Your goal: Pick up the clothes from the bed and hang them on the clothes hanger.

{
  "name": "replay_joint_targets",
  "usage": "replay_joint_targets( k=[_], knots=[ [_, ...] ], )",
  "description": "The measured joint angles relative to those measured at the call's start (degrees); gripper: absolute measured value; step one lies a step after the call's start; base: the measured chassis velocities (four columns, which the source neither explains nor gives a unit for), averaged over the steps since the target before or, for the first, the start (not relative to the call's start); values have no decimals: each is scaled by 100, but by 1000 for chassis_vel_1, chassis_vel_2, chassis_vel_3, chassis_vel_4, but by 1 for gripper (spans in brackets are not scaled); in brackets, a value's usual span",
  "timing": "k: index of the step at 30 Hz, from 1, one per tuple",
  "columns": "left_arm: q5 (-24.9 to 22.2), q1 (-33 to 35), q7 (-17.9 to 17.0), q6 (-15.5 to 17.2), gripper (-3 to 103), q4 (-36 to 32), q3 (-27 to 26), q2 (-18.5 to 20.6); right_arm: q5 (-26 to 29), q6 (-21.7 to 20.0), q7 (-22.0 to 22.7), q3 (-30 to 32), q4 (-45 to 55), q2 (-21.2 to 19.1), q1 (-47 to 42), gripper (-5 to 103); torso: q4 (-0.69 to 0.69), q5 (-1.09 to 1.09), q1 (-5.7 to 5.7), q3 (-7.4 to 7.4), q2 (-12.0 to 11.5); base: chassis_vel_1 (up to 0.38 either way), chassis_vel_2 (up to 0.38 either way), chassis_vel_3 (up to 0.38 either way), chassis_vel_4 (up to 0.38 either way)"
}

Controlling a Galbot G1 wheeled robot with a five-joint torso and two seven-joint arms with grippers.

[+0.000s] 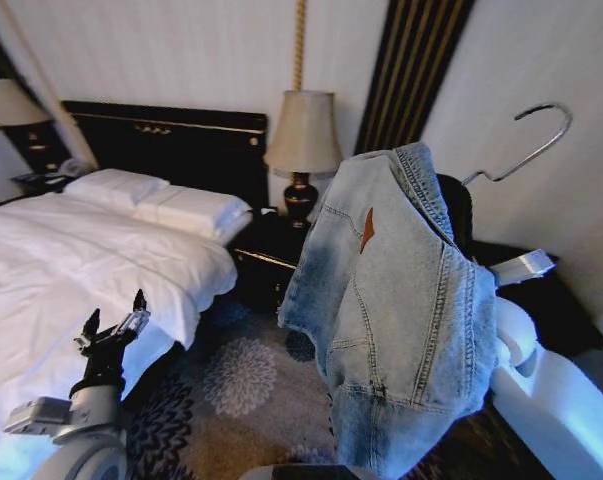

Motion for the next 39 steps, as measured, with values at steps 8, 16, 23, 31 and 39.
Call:
replay_joint_targets(
  k=[8, 16, 23, 31, 39],
  knots=[
    [-2, 12, 3, -2, 100, 0, -5, -15, -36, -23, 0, 80, 24, 61, -98, 23, 1, -1, 0, 0, 0, -109, -124, -134, -135],
    [11, 26, 12, -20, 100, 0, 17, -68, -58, -26, 0, 250, 138, 36, -277, 23, 0, 0, 0, 0, 0, -123, -129, -135, -131],
    [12, 52, 19, -27, 100, 0, 7, -87, -57, -31, -1, 317, 197, 16, -325, 23, 0, -1, 0, 0, -1, -130, -119, -123, -124],
    [30, 99, 24, -47, 100, 0, 2, -130, -133, -37, 11, 459, 324, 53, -521, 23, 0, -1, 0, 0, -1, -125, -132, -133, -131],
    [46, 152, 30, -69, 100, 0, -11, -143, -216, -55, 24, 548, 360, 63, -635, 23, 0, -1, 1, 0, -1, -135, -131, -132, -138]
  ],
)
